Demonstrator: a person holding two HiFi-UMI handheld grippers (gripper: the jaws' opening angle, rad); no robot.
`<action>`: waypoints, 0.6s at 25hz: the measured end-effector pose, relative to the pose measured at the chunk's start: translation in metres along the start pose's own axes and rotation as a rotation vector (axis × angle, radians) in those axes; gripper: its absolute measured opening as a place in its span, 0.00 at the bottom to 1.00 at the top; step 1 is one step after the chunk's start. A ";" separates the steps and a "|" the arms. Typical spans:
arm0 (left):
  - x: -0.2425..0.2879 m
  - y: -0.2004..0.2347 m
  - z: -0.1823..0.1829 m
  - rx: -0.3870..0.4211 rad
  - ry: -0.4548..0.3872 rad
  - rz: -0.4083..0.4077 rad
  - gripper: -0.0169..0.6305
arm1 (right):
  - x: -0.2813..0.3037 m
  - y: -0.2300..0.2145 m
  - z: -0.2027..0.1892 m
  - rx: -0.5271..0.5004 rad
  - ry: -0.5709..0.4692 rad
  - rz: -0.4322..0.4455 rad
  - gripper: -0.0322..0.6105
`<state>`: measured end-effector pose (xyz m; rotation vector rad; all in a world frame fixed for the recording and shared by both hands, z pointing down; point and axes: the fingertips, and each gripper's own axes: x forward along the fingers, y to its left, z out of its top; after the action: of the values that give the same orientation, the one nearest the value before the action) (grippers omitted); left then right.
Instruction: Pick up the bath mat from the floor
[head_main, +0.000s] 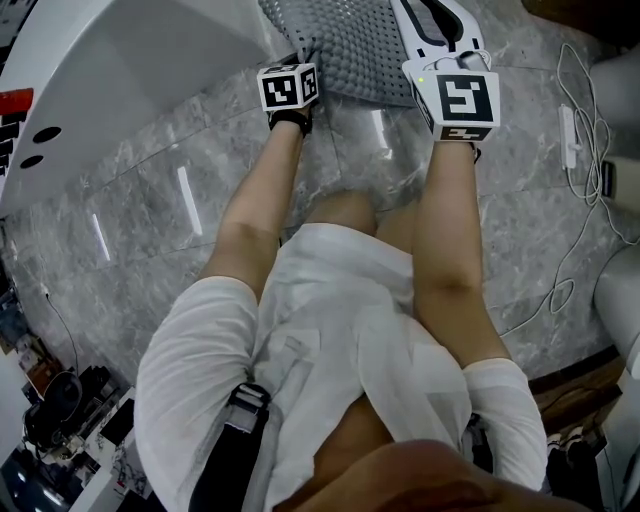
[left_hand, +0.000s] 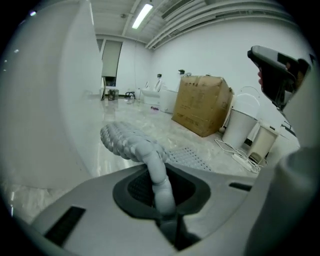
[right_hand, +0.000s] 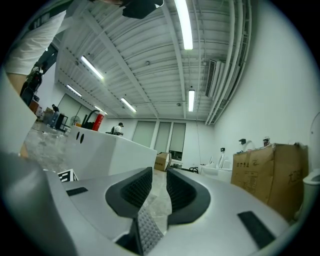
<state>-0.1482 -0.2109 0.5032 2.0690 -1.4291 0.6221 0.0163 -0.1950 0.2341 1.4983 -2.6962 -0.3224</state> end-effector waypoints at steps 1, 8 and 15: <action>-0.004 -0.003 0.012 0.024 -0.031 0.005 0.10 | 0.000 0.000 0.000 -0.002 0.001 -0.001 0.22; -0.047 -0.027 0.100 0.155 -0.284 0.023 0.10 | -0.001 -0.006 0.004 0.006 -0.005 -0.025 0.21; -0.100 -0.047 0.165 0.276 -0.493 0.059 0.10 | -0.002 -0.009 -0.002 0.011 0.000 -0.031 0.21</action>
<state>-0.1260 -0.2376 0.3078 2.5291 -1.7574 0.3571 0.0245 -0.1983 0.2343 1.5443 -2.6818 -0.3087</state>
